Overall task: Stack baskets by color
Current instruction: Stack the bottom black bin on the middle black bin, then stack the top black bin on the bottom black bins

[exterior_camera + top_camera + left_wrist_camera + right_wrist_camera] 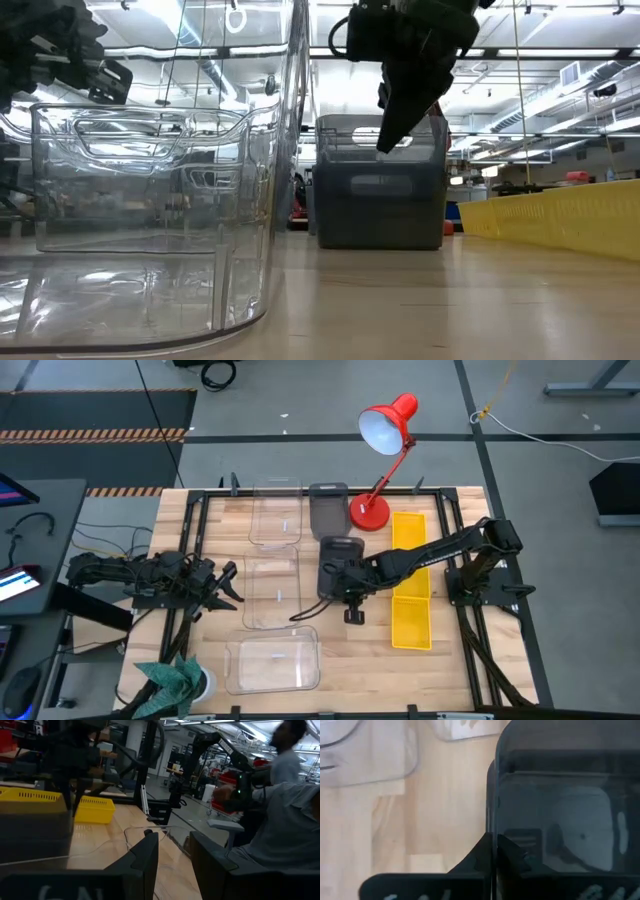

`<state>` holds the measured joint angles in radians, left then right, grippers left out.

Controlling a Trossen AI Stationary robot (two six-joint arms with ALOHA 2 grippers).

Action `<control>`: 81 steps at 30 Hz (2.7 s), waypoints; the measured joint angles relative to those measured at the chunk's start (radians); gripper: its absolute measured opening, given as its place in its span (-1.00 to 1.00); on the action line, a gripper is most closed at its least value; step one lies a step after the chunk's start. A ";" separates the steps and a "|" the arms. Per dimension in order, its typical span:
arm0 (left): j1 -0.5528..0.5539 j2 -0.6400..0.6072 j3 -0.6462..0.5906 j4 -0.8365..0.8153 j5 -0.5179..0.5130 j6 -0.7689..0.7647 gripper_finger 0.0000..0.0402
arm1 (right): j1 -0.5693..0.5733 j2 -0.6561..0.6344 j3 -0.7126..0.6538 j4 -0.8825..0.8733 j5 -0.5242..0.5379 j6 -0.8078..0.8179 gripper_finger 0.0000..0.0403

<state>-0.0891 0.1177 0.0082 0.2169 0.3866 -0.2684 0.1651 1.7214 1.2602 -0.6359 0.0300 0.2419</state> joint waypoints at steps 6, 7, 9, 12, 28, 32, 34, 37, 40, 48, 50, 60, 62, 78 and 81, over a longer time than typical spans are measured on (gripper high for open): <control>0.000 0.004 0.000 0.003 0.000 0.000 -0.42 | 0.023 0.007 0.000 0.043 -0.101 0.078 -0.66; 0.000 0.006 0.000 0.001 0.000 -0.001 -0.42 | 0.024 0.007 0.000 0.048 -0.116 0.085 -0.62; 0.000 0.006 0.000 0.000 0.000 0.000 -0.42 | 0.025 0.006 0.000 0.048 -0.138 0.101 -0.54; 0.000 0.006 0.000 -0.001 0.000 -0.001 -0.42 | 0.025 -0.002 0.012 0.026 -0.168 0.106 -0.43; 0.000 0.006 0.000 -0.006 0.000 0.000 -0.42 | -0.202 -0.007 0.120 -0.072 0.009 -0.155 -0.28; 0.000 0.006 0.000 -0.005 0.000 -0.001 -0.42 | -0.285 -0.006 0.120 -0.041 0.019 -0.198 -0.28; 0.000 0.006 0.000 -0.006 0.000 0.000 -0.42 | -0.320 -0.006 0.120 -0.010 0.017 -0.217 -0.28; 0.000 0.006 0.000 -0.006 0.000 -0.001 -0.42 | -0.363 -0.005 0.135 0.024 -0.001 -0.242 -0.28; 0.000 0.006 0.000 -0.005 0.000 0.000 -0.42 | -0.394 -0.005 0.146 0.082 -0.004 -0.278 -0.28; 0.000 0.006 0.000 -0.005 0.000 0.000 -0.42 | -0.475 0.047 0.146 0.127 -0.001 -0.383 -0.28; 0.000 0.006 0.000 -0.003 0.000 0.000 -0.42 | -0.487 0.075 0.146 0.130 -0.022 -0.399 -0.27; 0.000 0.006 0.000 -0.005 0.000 0.000 -0.42 | -0.522 0.175 0.145 0.152 -0.075 -0.447 -0.03; 0.000 0.006 0.000 -0.005 0.000 0.000 -0.42 | -0.530 0.177 0.145 0.138 -0.113 -0.446 0.04; 0.000 0.006 0.000 -0.005 0.000 -0.001 -0.42 | -0.540 0.193 0.134 0.132 -0.083 -0.484 0.01; 0.000 0.006 0.000 -0.005 0.000 0.000 -0.42 | -0.544 0.194 0.117 0.133 -0.083 -0.483 -0.03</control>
<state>-0.0892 0.1242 0.0079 0.2119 0.3866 -0.2684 -0.3790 1.9150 1.3777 -0.5031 -0.0530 -0.2413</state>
